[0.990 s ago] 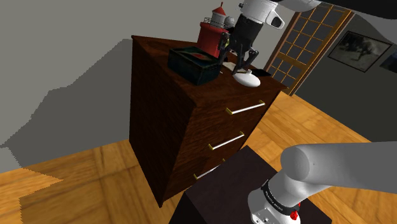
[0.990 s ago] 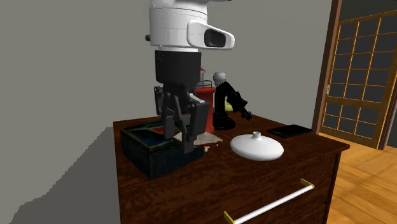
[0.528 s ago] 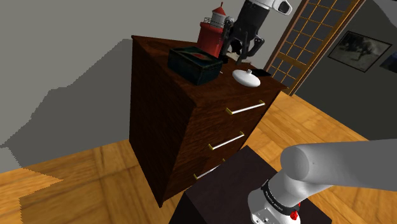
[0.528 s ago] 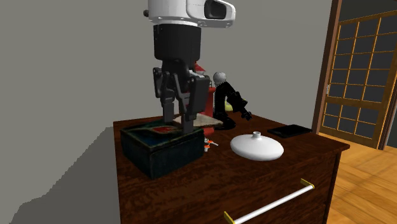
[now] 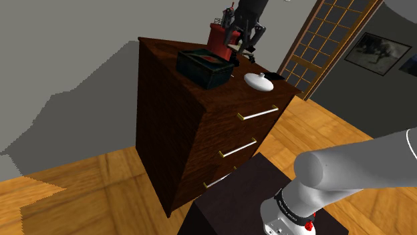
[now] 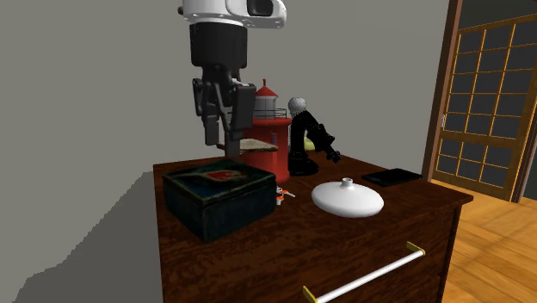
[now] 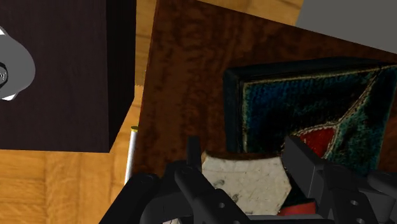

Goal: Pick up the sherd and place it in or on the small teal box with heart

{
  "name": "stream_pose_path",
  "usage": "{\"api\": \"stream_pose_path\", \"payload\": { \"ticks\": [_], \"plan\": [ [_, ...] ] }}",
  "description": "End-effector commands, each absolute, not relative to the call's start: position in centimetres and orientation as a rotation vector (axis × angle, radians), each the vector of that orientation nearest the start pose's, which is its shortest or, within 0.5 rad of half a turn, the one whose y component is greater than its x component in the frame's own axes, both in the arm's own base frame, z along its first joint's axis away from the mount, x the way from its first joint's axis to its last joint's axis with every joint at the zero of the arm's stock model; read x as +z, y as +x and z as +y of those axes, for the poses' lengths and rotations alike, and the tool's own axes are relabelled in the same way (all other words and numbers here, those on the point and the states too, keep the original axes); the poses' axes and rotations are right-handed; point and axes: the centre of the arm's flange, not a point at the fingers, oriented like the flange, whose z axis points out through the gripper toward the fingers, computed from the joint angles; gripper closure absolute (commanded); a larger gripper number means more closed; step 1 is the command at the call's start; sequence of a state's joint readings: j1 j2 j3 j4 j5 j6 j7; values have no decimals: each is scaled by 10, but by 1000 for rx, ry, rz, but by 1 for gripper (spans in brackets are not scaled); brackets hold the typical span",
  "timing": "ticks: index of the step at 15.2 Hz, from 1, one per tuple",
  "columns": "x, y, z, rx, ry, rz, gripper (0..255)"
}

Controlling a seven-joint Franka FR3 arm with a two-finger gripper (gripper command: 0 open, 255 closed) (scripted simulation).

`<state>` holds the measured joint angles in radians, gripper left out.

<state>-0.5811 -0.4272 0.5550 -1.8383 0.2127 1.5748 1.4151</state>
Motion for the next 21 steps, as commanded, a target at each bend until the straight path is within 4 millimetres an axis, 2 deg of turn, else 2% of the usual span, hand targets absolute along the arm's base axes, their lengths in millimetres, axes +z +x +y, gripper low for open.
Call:
{"api": "stream_pose_path", "payload": {
  "ticks": [1,8,9,21],
  "plan": [
    [669,466,68,-131,-2294,2055,255],
    [673,559,71,-131,-2294,2055,255],
    [673,580,72,-131,-2294,2055,255],
    [610,580,72,-131,-2294,2055,255]
  ]
}}
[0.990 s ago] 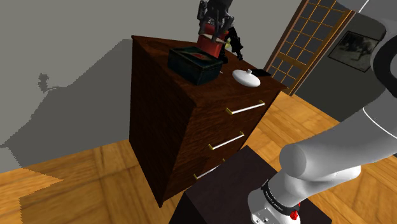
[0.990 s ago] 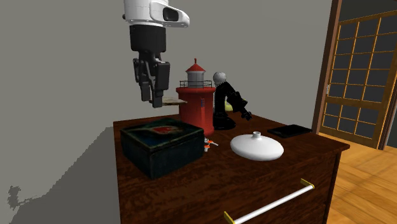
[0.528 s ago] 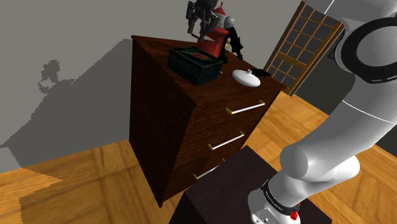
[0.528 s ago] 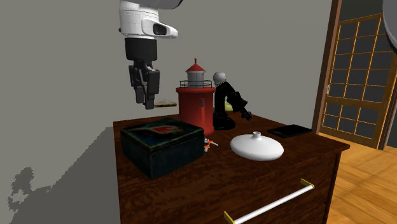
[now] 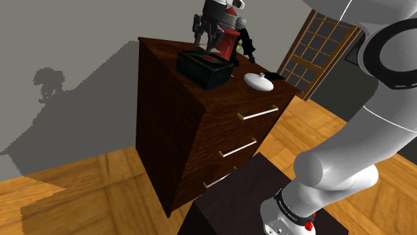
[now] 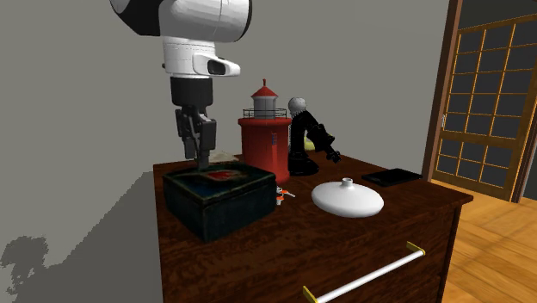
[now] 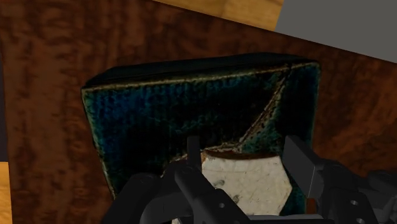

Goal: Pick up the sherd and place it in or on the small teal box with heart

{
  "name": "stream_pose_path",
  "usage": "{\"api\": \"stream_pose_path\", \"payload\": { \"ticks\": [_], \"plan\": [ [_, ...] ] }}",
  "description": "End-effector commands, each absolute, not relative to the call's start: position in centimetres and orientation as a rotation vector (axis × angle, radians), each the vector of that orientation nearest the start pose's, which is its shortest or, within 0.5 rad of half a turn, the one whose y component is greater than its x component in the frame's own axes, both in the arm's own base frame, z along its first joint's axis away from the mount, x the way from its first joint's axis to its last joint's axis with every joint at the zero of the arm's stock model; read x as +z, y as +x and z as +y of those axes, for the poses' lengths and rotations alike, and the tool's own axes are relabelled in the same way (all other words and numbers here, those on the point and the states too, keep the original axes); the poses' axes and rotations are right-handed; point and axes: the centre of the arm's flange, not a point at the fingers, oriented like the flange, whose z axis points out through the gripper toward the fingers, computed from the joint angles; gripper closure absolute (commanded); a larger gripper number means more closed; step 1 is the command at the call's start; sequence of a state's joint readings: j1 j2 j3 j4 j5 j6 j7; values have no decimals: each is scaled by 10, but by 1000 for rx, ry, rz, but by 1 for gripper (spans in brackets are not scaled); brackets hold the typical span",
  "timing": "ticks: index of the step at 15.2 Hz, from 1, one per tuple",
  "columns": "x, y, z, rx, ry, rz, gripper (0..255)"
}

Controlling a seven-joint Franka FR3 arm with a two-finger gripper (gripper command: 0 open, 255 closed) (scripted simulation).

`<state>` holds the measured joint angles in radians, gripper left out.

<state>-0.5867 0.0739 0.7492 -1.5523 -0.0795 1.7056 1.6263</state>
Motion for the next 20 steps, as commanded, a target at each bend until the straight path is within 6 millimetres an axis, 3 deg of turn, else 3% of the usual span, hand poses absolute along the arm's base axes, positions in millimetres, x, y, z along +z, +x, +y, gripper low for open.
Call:
{"api": "stream_pose_path", "payload": {
  "ticks": [1,3,10,11,16,20],
  "plan": [
    [605,580,72,-131,-2294,2055,255],
    [597,580,72,-131,-2294,2055,255],
    [597,580,72,-131,-2294,2055,255],
    [597,580,72,-131,-2294,2055,0],
    [597,580,72,-131,-2294,2055,0],
    [647,575,73,-131,-2294,2055,0]
  ]
}}
